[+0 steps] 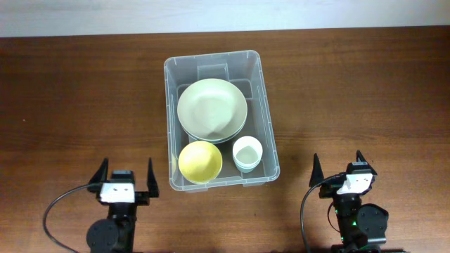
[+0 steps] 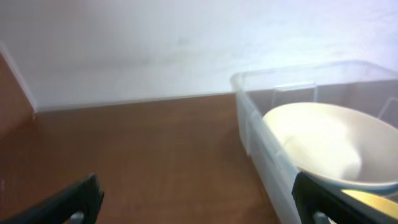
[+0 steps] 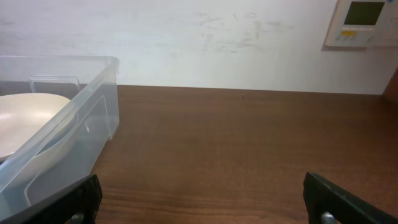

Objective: Pack container

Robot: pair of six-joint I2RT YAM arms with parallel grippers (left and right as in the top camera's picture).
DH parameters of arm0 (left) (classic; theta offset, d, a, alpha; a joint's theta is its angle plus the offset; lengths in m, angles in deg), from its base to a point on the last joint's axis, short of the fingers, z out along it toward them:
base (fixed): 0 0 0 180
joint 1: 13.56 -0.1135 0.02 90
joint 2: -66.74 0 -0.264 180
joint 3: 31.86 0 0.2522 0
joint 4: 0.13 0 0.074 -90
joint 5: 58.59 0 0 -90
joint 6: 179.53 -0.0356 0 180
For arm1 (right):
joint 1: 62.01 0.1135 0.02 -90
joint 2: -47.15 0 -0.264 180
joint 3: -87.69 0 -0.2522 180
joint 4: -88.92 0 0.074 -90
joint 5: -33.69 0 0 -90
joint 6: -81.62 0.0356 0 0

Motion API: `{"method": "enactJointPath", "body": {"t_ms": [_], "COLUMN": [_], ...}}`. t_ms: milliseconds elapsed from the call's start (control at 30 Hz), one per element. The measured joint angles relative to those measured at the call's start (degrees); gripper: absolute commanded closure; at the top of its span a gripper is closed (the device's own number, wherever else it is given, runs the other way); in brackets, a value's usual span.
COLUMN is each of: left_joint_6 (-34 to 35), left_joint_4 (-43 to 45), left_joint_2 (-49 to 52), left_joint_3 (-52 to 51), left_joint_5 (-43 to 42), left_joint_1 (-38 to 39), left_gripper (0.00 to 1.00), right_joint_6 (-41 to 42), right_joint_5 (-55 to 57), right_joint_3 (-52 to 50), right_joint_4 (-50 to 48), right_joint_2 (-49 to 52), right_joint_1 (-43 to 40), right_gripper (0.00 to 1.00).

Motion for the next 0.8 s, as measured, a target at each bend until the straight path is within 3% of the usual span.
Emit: {"method": "enactJointPath", "body": {"t_ms": [233,800], "left_joint_6": [-7.13,-4.42], "left_joint_4": [2.89,3.1], "left_joint_2": [-0.7,-0.72], "left_joint_3": [-5.57,-5.6], "left_joint_5": [-4.24,-2.43], "left_joint_1": [0.0,0.0], "left_gripper": [0.01,0.01], "right_joint_6": [-0.09,-0.04], "right_joint_5": [0.0,0.0], "right_joint_3": [0.0,0.0], "right_joint_4": [-0.02,0.0], "right_joint_2": [0.0,0.0], "right_joint_1": [0.0,0.0], "right_gripper": [0.01,0.01]}}
